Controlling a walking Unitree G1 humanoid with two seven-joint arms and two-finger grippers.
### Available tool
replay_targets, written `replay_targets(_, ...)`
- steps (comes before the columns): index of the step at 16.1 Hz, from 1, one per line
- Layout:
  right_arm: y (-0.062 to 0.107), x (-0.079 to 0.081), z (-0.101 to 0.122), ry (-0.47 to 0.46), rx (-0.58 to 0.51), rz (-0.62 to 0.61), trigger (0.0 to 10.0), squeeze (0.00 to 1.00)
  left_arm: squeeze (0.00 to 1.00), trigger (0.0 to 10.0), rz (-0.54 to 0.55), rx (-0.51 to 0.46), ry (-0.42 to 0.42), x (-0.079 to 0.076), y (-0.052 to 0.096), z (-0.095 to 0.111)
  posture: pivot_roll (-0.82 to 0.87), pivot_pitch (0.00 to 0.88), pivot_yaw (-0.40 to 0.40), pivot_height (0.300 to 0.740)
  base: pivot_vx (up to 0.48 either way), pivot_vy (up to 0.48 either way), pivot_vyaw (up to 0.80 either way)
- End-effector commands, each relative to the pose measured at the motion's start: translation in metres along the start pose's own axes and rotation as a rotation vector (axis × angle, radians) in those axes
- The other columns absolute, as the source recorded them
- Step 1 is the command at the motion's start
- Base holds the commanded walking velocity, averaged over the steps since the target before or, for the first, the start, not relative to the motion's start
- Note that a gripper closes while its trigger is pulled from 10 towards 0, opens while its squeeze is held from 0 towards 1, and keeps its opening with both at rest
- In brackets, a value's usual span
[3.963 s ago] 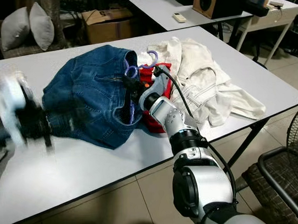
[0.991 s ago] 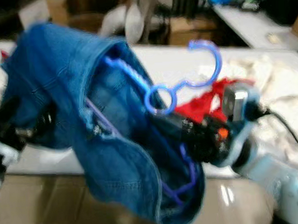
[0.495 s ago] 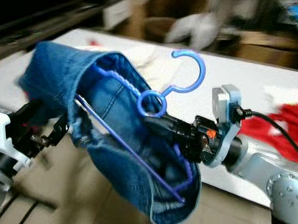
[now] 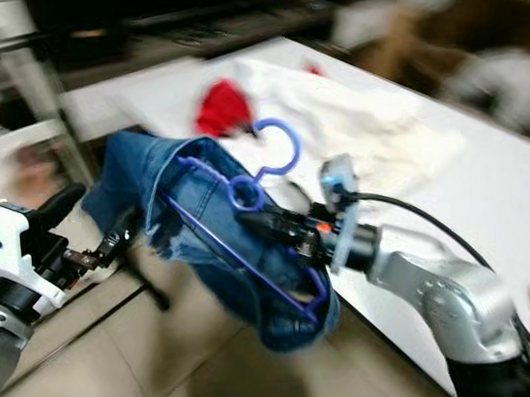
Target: Hang hanger
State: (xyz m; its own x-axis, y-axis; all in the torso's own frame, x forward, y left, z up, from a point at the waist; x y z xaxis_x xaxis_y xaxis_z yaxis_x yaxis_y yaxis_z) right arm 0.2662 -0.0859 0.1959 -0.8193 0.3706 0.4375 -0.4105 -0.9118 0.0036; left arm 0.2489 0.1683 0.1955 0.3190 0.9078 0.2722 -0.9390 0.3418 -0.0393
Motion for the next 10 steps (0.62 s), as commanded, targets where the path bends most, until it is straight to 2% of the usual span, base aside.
replay_targets(1,-0.003,-0.004,0.001,0.044,0.008,-0.017,10.0,0.0,0.0,10.0,0.004,0.0,-0.011,-0.002,0.002,0.0,-0.07,0.003,-0.058,0.74,0.0,0.0,0.8)
replay_targets(2,-0.006,-0.009,-0.003,0.067,0.028,-0.045,10.0,0.0,0.0,10.0,0.011,0.013,-0.015,-0.002,0.003,-0.002,-0.06,0.0,-0.063,0.74,0.0,0.0,0.8)
replay_targets(3,-0.012,-0.03,-0.008,0.085,0.053,-0.148,10.0,0.0,0.0,10.0,0.028,0.062,-0.051,0.0,0.004,-0.011,-0.05,0.0,-0.068,0.74,0.0,0.0,0.8)
replay_targets(4,-0.015,-0.037,-0.011,0.09,0.06,-0.184,10.0,0.0,0.0,10.0,0.031,0.097,-0.098,0.001,0.004,-0.018,-0.04,0.0,-0.066,0.74,0.0,0.0,0.8)
replay_targets(5,-0.02,-0.05,-0.021,0.107,0.081,-0.256,10.0,0.0,0.0,10.0,-0.002,0.118,-0.104,-0.005,0.003,-0.023,-0.05,0.0,-0.059,0.74,0.0,0.0,0.8)
replay_targets(6,-0.023,-0.055,-0.025,0.076,0.062,-0.285,10.0,0.0,0.0,10.0,-0.008,0.139,-0.116,-0.005,0.001,-0.028,-0.05,0.0,-0.058,0.74,0.0,0.0,0.8)
replay_targets(8,-0.028,-0.064,-0.045,0.016,0.041,-0.351,10.0,0.0,0.0,10.0,0.036,0.166,-0.054,-0.005,-0.009,-0.041,-0.05,0.0,-0.037,0.74,0.0,0.0,0.8)
replay_targets(10,-0.025,-0.073,-0.048,-0.058,-0.027,-0.44,10.0,0.0,0.0,10.0,0.052,0.177,-0.065,-0.005,-0.016,-0.048,-0.05,0.0,-0.001,0.74,0.0,0.0,0.8)
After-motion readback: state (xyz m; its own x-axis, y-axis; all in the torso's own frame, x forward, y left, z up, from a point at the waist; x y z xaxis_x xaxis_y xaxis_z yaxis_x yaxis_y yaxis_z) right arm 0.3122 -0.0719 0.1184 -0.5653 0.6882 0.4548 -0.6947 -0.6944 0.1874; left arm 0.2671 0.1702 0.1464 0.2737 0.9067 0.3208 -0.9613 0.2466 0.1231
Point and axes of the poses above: a point about 5 cm out from each wrist's last joint towards the gripper, its own y axis pointing back from the gripper into the wrist, its own z axis along the axis of the wrist's last joint, x = y × z, the point moved 5 cm from there along -y, pointing out of the wrist towards the gripper, and after that the axes turned 11 degrees about -y, right-handed, at the moved point
